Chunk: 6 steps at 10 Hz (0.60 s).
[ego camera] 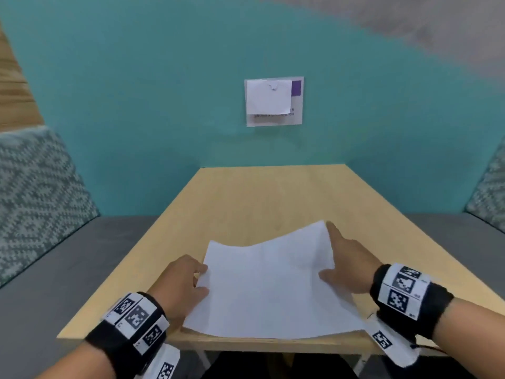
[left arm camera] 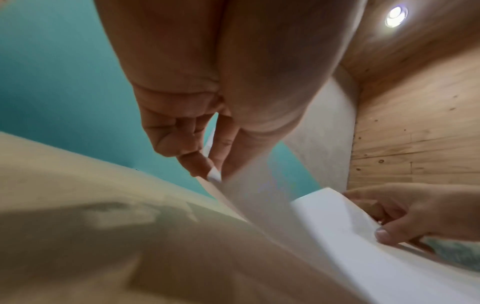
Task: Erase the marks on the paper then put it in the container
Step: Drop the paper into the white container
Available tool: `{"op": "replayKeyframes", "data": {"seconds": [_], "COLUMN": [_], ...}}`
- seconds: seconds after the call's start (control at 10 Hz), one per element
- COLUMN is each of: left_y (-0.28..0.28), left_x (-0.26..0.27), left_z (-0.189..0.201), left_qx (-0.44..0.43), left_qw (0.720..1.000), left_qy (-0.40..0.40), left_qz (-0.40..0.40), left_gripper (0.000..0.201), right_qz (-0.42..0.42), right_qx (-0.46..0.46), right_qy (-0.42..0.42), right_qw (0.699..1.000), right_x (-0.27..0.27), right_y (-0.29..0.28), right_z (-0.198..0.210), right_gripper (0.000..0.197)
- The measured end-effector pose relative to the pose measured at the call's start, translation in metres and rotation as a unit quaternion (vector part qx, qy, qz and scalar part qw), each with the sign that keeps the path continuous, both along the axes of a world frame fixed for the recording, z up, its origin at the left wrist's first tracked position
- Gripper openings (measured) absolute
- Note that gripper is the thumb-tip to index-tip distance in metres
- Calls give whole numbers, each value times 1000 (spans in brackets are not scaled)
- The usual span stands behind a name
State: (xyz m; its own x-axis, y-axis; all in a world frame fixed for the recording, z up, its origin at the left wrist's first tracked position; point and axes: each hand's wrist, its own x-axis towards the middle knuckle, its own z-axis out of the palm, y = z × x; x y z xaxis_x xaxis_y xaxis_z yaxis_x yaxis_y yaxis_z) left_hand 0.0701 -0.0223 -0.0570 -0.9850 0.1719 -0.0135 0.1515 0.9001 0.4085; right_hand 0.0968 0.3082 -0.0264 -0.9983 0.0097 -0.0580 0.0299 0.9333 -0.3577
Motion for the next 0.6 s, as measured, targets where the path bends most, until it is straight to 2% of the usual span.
{"op": "replayKeyframes", "data": {"seconds": [0.1,0.2,0.3,0.5,0.6], "left_y": [-2,-7,-8,-11,-17], "left_x": [-7,-11,-13,-11,-7], "left_z": [-2,-9,-12,-18,-25], "left_qx": [-58,-97,-162,-168,-121], "left_qw": [998,994,984,983,990], "left_qy": [-31,-48,-67,-55,-46], "left_qz": [22,17,-15,-47,-54], "left_gripper": [51,51,44,41,58], "right_qz": [-3,30,69,73,61], "right_qx": [143,177,167,152,127], "right_qy": [-10,-86,-106,-107,-104], "right_qw": [990,980,978,980,985], "right_x": [-5,-8,-8,-6,-4], "right_y": [-3,-7,-10,-7,-1], "right_z": [-2,-10,-15,-21,-12], "right_gripper": [97,66,37,48,56]}}
